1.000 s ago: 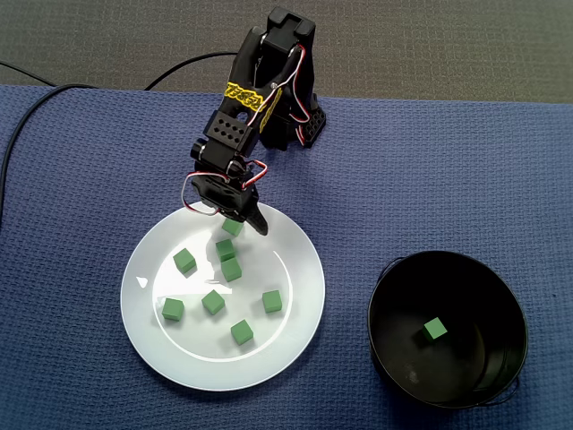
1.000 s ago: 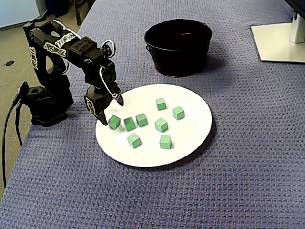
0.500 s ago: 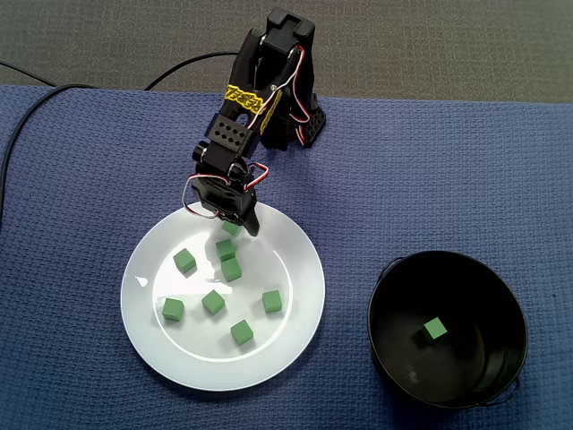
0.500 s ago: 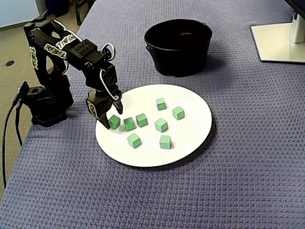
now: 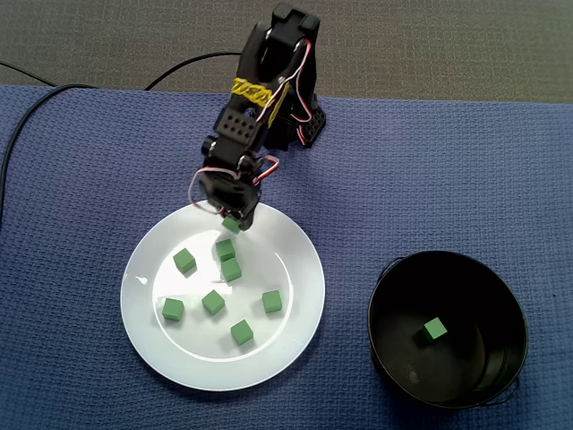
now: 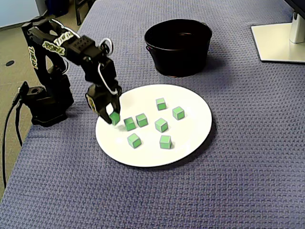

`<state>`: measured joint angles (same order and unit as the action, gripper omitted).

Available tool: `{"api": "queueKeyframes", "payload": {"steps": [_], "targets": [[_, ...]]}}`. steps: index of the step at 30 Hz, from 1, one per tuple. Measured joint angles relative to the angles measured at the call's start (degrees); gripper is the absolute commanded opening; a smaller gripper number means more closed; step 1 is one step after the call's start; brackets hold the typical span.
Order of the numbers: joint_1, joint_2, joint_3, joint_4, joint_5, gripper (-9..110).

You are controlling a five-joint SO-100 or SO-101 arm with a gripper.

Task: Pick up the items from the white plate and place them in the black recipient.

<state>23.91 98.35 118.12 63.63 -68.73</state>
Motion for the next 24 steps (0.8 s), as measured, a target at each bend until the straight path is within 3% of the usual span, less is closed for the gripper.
{"api": "queueKeyframes", "payload": {"steps": [8,15,24], "targets": [[-17.5,19.2,-13.5,10.9,30.0,0],[-31.2,17.3,-34.4,7.1,56.2,0],[-40.3,-16.0,-61.4,0.9,58.3,0]]}}
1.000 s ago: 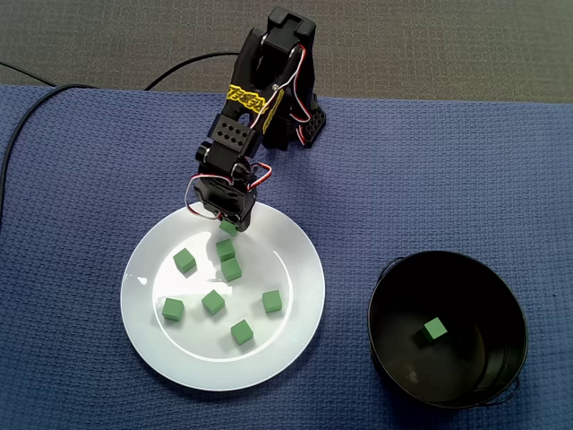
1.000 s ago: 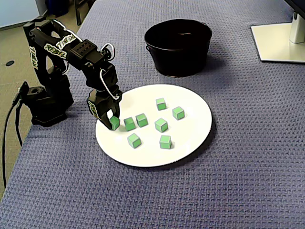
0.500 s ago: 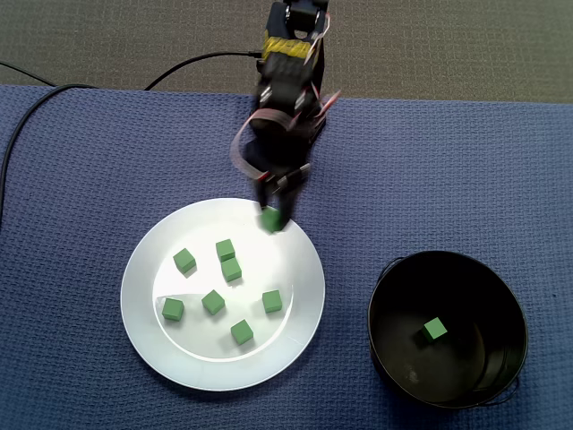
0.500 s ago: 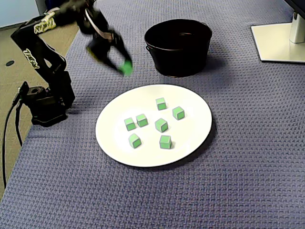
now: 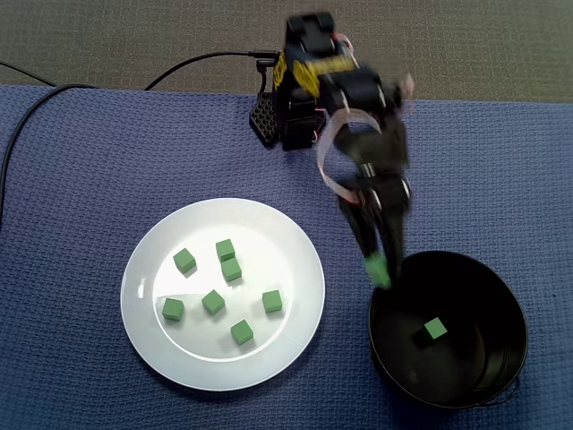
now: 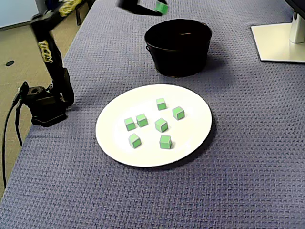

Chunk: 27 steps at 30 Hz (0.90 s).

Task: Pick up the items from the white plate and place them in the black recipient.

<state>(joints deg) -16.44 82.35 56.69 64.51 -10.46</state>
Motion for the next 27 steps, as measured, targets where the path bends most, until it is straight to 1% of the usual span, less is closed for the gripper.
{"api": "queueKeyframes", "payload": {"steps": [4,10,11,13,14,16,18,21,25,27], "targets": [[-1.8,-14.1,-3.5,-1.2,-3.0,1],[-4.9,-22.5,-3.5,-3.2,-4.6,3],[-4.9,-23.1,-3.5,-3.2,-4.5,7],[-5.2,-23.5,-3.9,-3.2,-4.6,27],[-5.4,-23.6,-4.1,-3.1,-4.6,32],[-6.2,-23.6,-4.9,-1.8,-5.1,32],[-7.3,-23.6,-6.3,0.1,-5.6,30],[-7.7,-22.3,-7.6,2.8,-5.7,30],[-6.1,-15.2,-9.1,8.8,-5.5,31],[-3.3,-10.1,-9.0,12.0,-4.2,32]]}}
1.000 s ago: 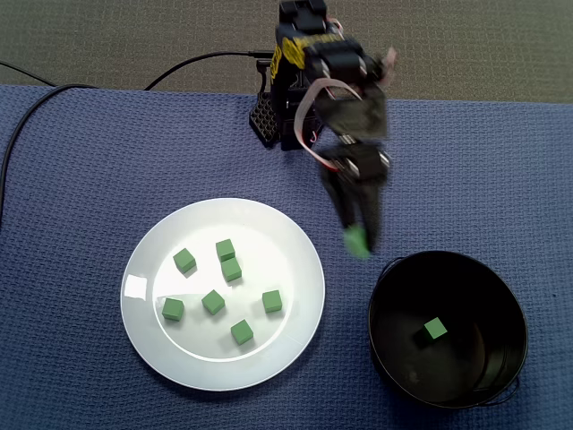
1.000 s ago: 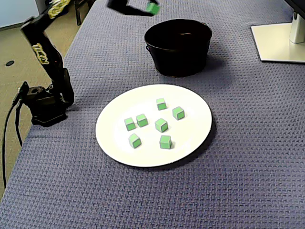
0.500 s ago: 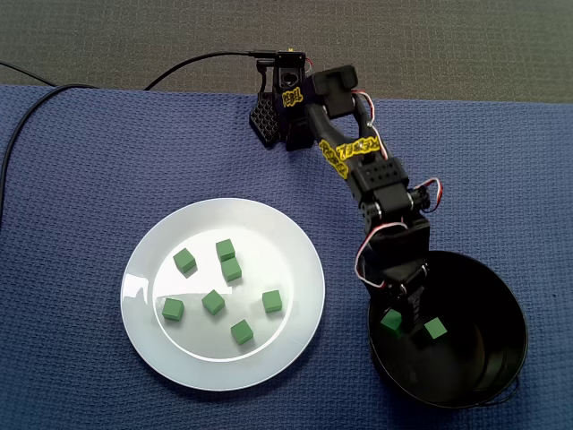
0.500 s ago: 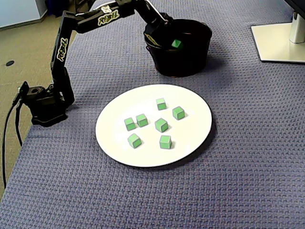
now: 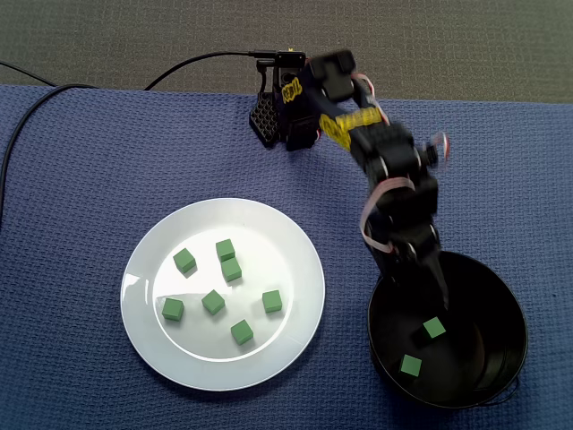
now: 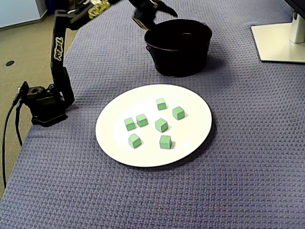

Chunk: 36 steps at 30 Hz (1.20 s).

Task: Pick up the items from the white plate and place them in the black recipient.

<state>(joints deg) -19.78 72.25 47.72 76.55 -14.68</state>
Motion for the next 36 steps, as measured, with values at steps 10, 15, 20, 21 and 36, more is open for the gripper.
{"api": "queueKeyframes", "payload": {"steps": [10,15,20,21,36], "targets": [[26.9,20.3,24.0,3.5,4.2,33],[29.9,17.1,32.3,2.9,4.2,31],[30.3,10.4,33.3,-0.7,4.0,31],[30.5,9.1,33.5,-1.8,3.9,31],[27.1,-6.8,34.3,-11.4,4.0,25]]}}
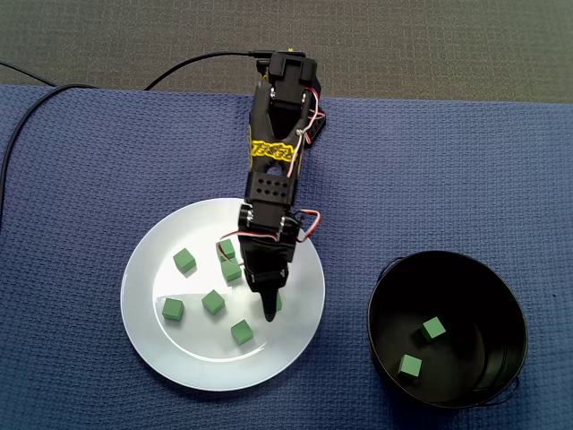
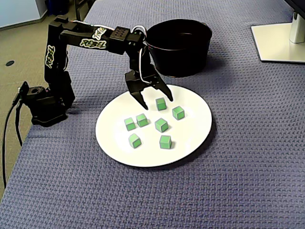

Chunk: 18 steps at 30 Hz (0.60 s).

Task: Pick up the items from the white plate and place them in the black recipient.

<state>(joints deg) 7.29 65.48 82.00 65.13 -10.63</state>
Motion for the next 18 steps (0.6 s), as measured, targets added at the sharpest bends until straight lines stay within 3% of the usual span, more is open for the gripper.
{"api": "queueKeyframes", "payload": {"steps": [10,18], "targets": [[-2.4,-1.7,-2.1,-0.3,1.4,1],[-2.0,-1.2,-2.1,-0.3,1.9,0]]}}
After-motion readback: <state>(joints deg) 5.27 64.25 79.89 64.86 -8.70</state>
